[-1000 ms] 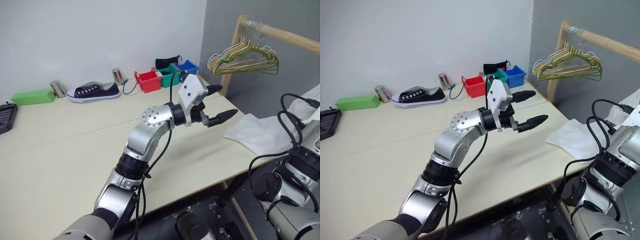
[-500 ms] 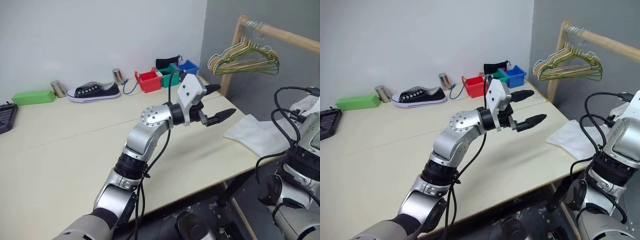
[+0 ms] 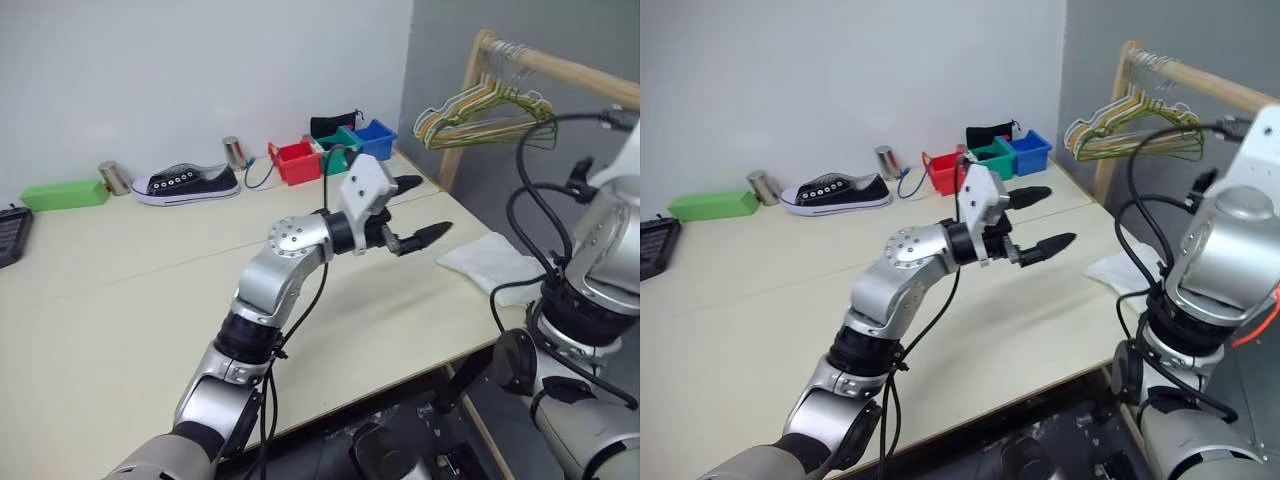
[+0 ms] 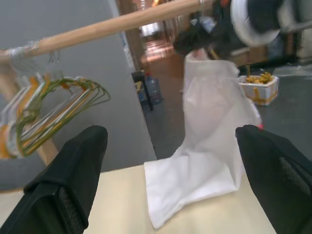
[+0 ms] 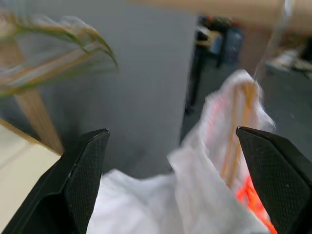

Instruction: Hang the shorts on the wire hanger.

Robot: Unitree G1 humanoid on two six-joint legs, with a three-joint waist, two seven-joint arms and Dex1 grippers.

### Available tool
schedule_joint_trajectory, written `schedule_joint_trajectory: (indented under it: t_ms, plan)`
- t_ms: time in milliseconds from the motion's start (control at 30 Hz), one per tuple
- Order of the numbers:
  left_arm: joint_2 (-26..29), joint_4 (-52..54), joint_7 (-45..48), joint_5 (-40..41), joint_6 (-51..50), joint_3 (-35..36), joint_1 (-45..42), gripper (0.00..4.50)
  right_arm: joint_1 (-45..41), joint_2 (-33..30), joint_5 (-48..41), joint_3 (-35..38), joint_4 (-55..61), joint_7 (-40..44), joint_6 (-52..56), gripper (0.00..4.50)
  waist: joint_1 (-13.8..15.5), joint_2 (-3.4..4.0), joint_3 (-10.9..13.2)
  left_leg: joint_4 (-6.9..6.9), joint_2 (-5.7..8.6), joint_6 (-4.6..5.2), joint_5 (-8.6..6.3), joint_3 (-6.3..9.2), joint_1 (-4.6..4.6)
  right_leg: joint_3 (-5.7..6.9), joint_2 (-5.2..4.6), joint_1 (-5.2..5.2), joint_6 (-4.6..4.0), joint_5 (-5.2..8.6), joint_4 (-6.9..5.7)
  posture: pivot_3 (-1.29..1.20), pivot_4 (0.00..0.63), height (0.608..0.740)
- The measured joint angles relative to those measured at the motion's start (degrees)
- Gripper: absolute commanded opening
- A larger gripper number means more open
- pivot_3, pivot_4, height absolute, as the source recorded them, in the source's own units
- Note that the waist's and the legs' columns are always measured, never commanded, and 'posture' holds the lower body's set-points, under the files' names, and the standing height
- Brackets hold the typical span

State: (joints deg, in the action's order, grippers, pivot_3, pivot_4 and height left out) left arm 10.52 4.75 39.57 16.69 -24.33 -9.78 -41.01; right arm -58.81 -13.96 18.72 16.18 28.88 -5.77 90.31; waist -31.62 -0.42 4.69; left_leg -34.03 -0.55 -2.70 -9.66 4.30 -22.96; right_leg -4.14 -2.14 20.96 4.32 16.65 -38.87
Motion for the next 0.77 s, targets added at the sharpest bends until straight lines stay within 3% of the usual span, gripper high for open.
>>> schedule_joint_trajectory:
  t_ms: [167, 400, 667, 767]
  plan:
    - [2.27, 3.55, -8.04, -1.63, -2.33, 5.39, 6.25, 4.5, 6.31, 8.61, -8.81, -6.41, -6.47, 7.01, -14.55, 4.42, 0.54, -0.15, -0.09, 0.18, -0.09, -0.01, -0.01, 0.28, 0.61, 0.25, 0.11, -0.77, -0.21, 0.13, 0.24, -0.28, 0.022, 0.74]
    - [2.15, 8.65, -25.56, -7.04, -6.23, 15.65, 21.84, 4.5, 19.13, 15.85, -15.35, -11.39, -20.29, 10.05, -38.62, 4.42, 6.87, -0.44, -0.12, 0.15, -0.05, -0.01, -0.01, 0.39, 0.19, 0.3, 0.1, -0.55, -0.15, 0.13, 0.33, -0.16, 0.017, 0.74]
    - [-1.48, 14.16, -33.9, -8.73, -7.9, 19.46, 36.83, 4.5, 33.45, 14.09, -15.43, -18.41, -25.18, 12.37, -51.6, 4.42, 18.17, -0.61, -0.11, 0.07, 0.08, -0.1, -0.04, 0.47, -0.03, 0.23, 0.09, -0.41, -0.2, 0.15, 0.38, -0.11, 0.009, 0.74]
    - [-1.49, 14.64, -33.73, -8.72, -7.25, 19.24, 40.03, 4.5, 38.01, 10.41, -15.18, -19.44, -25.22, 13.6, -55.11, 4.42, 20.22, -0.6, -0.13, 0.06, 0.04, -0.15, -0.07, 0.45, 0.09, 0.26, 0.09, -0.42, -0.57, 0.35, 0.65, -0.13, 0.006, 0.74]
